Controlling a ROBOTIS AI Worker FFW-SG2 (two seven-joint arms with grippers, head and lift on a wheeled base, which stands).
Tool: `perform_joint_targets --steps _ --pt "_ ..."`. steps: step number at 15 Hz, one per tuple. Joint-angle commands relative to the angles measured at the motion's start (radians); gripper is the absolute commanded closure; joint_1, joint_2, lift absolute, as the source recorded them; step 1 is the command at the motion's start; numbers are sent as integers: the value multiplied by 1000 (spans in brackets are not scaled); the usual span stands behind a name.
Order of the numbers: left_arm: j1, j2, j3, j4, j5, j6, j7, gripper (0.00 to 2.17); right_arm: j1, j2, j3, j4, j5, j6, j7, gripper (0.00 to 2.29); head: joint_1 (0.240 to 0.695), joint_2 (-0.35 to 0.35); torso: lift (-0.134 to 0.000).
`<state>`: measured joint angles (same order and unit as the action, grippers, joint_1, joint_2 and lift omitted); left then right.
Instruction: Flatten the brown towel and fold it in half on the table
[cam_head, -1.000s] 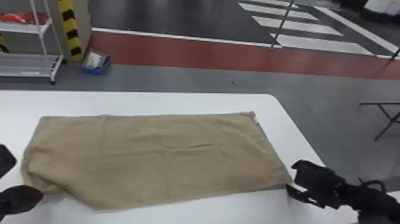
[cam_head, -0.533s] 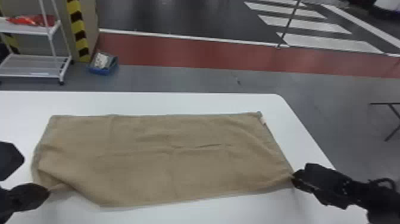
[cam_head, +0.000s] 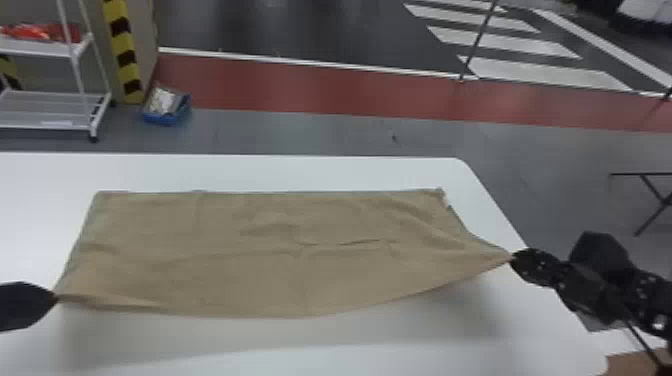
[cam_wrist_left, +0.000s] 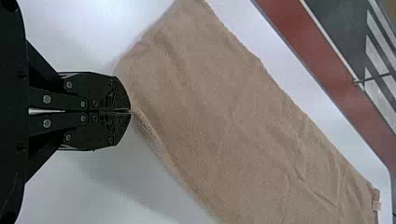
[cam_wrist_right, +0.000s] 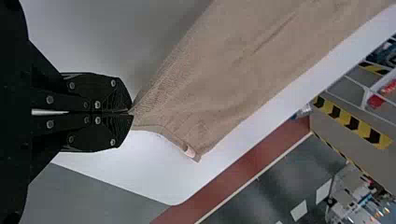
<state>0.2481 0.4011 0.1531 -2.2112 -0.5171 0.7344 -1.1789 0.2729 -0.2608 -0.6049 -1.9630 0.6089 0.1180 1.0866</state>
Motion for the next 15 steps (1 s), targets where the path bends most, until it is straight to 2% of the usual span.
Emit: perform_joint_targets --steps 1,3,4,7,9,10,12,15 --pt "-26 10 72 -21 58 -5 -2 1204 -15 3 -18 -51 -87 72 -13 1686 695 -233 -128" --pt "-84 7 95 -15 111 -2 2 1204 -49 9 4 -71 -110 142 -36 1686 695 -213 -128" --pt "-116 2 89 -1 117 1 13 1204 -63 14 22 -77 -110 167 -59 1686 695 -205 -128" --pt "-260 -4 3 94 123 23 59 1204 -161 28 111 -76 -67 262 -155 1686 695 -183 -128" --pt "-405 -16 -72 234 120 23 116 1204 -264 48 177 -14 -15 292 -198 1686 695 -171 -128" --pt "-486 -31 -101 317 109 20 136 1204 -316 55 191 32 -3 299 -205 1686 686 -160 -128" --pt "-606 -33 -127 439 109 14 157 1204 -370 63 206 79 25 296 -212 1686 650 -147 -128" --pt "-639 -13 -110 495 121 -17 162 1204 -366 57 206 95 23 292 -208 1686 605 -130 -128"
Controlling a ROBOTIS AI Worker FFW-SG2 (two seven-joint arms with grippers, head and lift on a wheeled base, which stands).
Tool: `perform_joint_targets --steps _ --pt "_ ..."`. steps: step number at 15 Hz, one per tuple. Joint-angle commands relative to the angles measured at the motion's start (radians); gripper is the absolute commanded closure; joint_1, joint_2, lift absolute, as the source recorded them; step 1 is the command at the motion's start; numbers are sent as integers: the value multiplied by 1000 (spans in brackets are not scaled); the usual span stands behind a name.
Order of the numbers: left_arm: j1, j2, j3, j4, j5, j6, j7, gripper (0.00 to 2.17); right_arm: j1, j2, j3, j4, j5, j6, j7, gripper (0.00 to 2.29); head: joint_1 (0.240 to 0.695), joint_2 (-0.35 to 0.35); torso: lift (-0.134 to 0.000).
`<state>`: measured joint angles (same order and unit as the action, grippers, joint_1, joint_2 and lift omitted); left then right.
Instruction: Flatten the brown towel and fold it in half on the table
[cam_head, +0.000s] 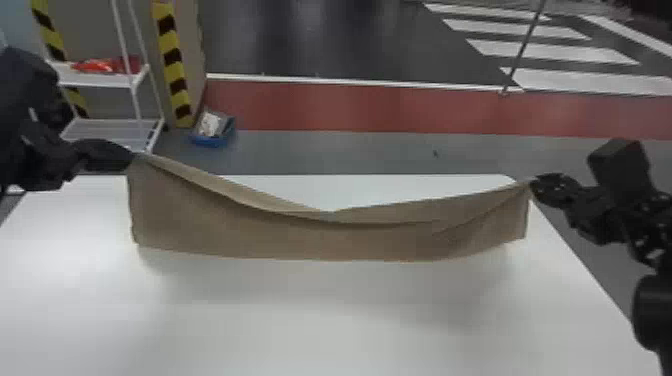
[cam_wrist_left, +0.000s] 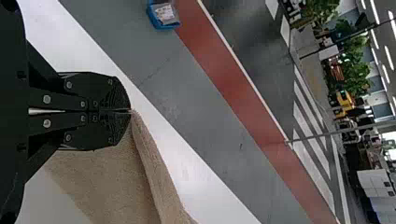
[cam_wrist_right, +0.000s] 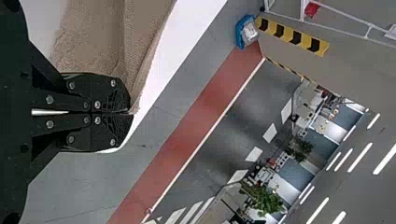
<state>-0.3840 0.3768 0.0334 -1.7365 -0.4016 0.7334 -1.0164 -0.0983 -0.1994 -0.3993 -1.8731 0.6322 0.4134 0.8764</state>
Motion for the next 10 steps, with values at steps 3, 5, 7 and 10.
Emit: perform_joint_targets --steps 3,5,7,10 --pt "30 27 56 15 12 -53 -13 1204 32 -17 -4 -3 -19 0 18 1686 596 -111 -128" --pt "89 44 106 -20 21 -65 -25 1204 88 -26 -16 -61 -31 3 39 1686 606 -102 -128" --pt "205 51 194 -107 41 -108 -50 1204 169 -34 -59 -129 -71 3 62 1686 631 -82 -128" --pt "381 53 321 -201 78 -179 -73 1204 301 -26 -116 -198 -106 -6 87 1683 667 -71 -128"
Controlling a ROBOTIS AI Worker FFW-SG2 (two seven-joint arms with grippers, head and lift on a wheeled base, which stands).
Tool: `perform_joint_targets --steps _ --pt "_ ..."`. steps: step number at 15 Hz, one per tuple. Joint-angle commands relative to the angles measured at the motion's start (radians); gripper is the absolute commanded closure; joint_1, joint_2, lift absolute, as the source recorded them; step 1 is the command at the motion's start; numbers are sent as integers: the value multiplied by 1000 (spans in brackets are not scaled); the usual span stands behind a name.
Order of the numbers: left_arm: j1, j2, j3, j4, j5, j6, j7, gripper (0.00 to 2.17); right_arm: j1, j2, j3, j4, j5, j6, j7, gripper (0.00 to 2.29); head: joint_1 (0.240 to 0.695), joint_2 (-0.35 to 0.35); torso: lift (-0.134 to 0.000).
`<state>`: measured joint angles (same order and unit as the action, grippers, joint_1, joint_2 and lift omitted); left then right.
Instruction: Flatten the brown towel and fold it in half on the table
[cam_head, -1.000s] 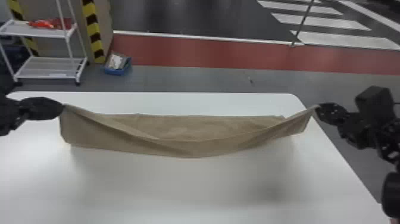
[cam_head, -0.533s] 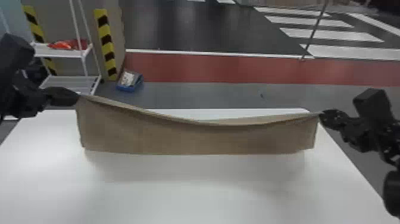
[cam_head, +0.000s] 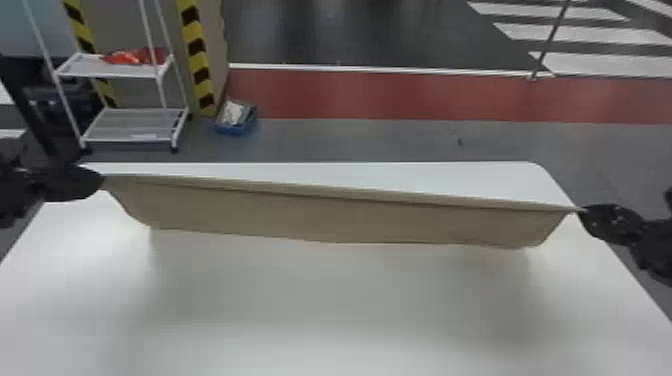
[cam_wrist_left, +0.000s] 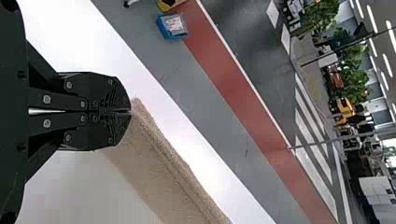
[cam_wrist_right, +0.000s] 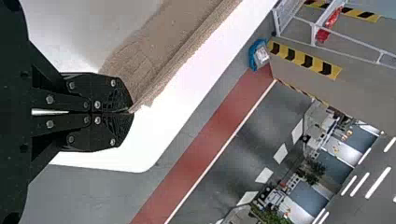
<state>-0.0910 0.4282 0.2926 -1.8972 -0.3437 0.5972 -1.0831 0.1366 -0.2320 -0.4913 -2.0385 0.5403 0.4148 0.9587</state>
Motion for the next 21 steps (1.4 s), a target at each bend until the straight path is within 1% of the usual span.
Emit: perform_joint_targets --steps 1,3,5,7,10,11,12,13,14,16,17,19,20,21 --pt "129 1 82 -42 26 -82 -9 1200 97 16 -32 -42 -16 -17 15 1683 688 -68 -128" --pt "224 1 119 -59 29 -141 -15 1200 167 37 -38 -72 -26 -44 42 1683 695 -56 -128" --pt "320 0 160 -89 42 -205 -34 1200 241 60 -47 -98 -28 -112 49 1686 695 -41 -128" --pt "389 -3 195 -109 45 -248 -47 1200 285 72 -56 -109 -28 -148 57 1683 695 -18 -128" --pt "473 -5 244 -166 49 -273 -109 1197 321 77 -101 -108 -43 -216 80 1683 695 -4 -128" --pt "487 -8 258 -183 49 -273 -130 1197 321 74 -121 -103 -57 -219 88 1683 695 -6 -128" --pt "491 -9 266 -200 43 -273 -172 1197 321 71 -135 -100 -60 -231 92 1686 695 -6 -128" --pt "491 -9 267 -215 31 -273 -216 1197 321 68 -151 -100 -66 -237 106 1683 695 -20 -128" --pt "494 -11 277 -232 20 -276 -255 1197 322 62 -161 -97 -65 -247 106 1683 695 -34 -128" --pt "491 -6 273 -237 2 -288 -297 1197 319 42 -173 -85 -68 -250 106 1683 695 -60 -128" --pt "481 -5 264 -237 -21 -288 -307 1197 308 33 -174 -75 -72 -247 106 1683 695 -70 -128" --pt "429 -2 215 -230 -75 -279 -331 1197 261 13 -164 -48 -57 -219 107 1683 695 -93 -128" --pt "398 4 183 -217 -104 -276 -336 1197 230 -3 -135 -31 -40 -204 121 1683 695 -100 -128" --pt "352 20 129 -186 -126 -270 -359 1197 196 -7 -110 -16 -19 -161 140 1683 695 -110 -128"
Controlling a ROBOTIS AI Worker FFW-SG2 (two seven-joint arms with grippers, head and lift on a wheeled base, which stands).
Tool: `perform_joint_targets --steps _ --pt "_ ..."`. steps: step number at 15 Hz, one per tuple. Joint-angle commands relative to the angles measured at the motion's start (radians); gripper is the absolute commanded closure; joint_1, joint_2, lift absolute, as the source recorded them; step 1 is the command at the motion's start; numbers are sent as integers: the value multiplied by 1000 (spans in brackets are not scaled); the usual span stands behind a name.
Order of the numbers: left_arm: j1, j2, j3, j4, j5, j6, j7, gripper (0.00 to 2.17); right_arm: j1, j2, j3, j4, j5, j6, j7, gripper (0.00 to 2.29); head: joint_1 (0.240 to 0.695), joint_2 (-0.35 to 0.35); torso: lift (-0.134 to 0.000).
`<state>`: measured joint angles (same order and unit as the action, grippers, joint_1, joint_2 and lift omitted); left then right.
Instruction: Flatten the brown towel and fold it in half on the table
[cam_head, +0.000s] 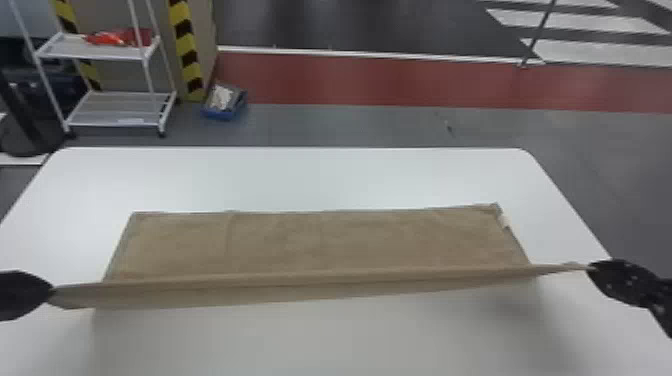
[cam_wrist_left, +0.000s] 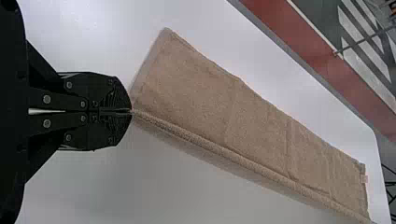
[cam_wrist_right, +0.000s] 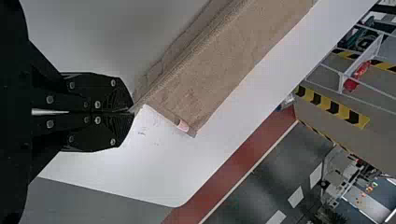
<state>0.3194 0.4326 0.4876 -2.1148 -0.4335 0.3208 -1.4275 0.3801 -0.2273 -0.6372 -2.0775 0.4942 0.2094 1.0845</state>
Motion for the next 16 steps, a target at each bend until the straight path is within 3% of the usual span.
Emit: perform_joint_targets --steps 1,5,9,13,15,16 --pt "-94 23 -103 61 -57 13 -24 1197 -79 -18 62 42 52 51 35 1683 695 -113 -128" --pt "-238 41 -227 210 -111 13 -36 1197 -196 -21 149 125 141 91 104 1679 695 -106 -128" --pt "-338 63 -276 328 -114 10 -18 1200 -274 -21 189 209 196 103 106 1679 695 -87 -128" --pt "-378 86 -279 380 -109 -9 -8 1197 -273 -23 189 183 182 137 195 1676 695 -71 -128" --pt "-376 103 -270 386 -106 -21 -8 1197 -234 -40 137 120 159 164 281 1676 695 -46 -128" --pt "-376 107 -267 386 -102 -24 -8 1197 -210 -47 108 89 145 177 282 1679 695 -40 -128"
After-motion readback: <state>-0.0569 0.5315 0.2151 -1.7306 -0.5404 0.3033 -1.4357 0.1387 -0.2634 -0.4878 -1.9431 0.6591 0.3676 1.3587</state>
